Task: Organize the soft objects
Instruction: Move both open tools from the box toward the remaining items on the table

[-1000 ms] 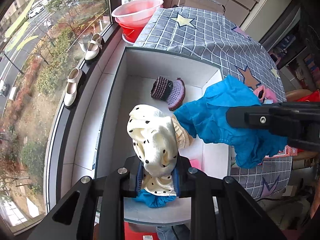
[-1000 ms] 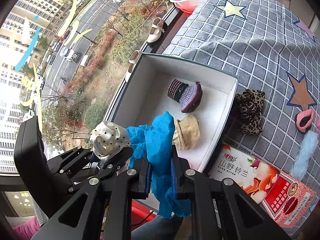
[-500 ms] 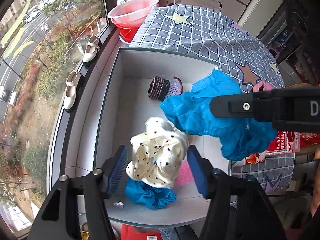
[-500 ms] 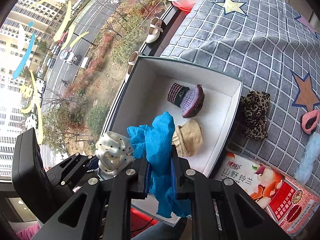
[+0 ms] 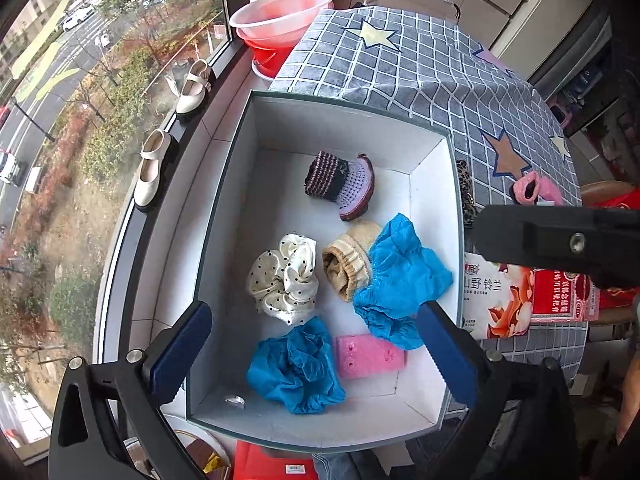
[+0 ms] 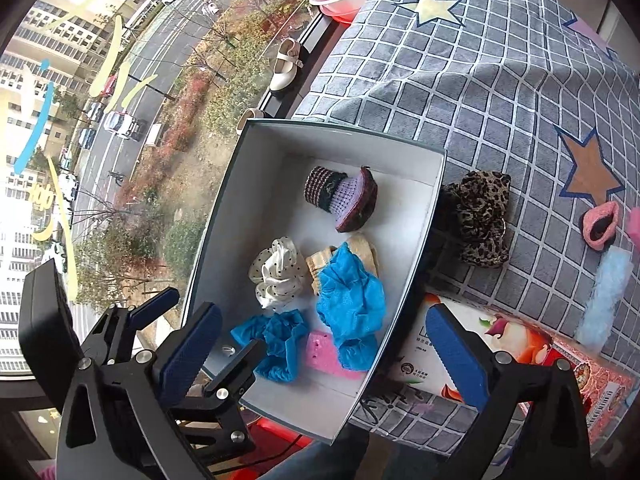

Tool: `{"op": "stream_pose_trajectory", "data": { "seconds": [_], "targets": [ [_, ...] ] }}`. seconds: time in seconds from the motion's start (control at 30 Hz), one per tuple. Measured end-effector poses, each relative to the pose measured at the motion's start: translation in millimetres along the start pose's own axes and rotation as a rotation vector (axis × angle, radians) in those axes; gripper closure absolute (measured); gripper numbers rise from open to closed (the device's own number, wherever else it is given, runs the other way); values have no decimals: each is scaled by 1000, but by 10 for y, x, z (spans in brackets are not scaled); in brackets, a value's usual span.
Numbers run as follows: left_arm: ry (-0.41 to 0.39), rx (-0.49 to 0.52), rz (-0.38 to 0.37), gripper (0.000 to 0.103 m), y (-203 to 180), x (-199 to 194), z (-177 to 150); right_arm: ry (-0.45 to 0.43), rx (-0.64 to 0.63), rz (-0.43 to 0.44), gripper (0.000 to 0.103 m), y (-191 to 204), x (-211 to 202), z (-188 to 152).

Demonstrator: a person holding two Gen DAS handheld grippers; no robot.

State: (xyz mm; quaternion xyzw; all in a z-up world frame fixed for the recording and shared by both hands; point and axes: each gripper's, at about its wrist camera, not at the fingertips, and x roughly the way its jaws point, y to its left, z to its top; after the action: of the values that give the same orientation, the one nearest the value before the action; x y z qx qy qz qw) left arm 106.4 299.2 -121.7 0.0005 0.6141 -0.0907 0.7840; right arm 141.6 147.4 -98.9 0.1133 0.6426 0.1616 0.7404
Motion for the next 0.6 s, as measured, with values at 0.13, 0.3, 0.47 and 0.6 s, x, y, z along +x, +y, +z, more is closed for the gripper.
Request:
{"op": "stream_pose_trajectory", "data": {
  "seconds": [0.13,0.3,0.47,0.6],
  "targets": [
    [5,30,-44,1,-132,-138,48,-22,19,13,0,-90,-164,-14],
    [-19,109,-61,1,-445,-338,197,-72,95,52,0,-359,-538,-15],
    [-30,214,-70,1,-877,-404,379,-127,156,27,0,-760,-946,-104],
    [-11,293,-68,0,-1255,-322,481,-149,252,2,0,-1236,-1221,-240]
  ]
}}
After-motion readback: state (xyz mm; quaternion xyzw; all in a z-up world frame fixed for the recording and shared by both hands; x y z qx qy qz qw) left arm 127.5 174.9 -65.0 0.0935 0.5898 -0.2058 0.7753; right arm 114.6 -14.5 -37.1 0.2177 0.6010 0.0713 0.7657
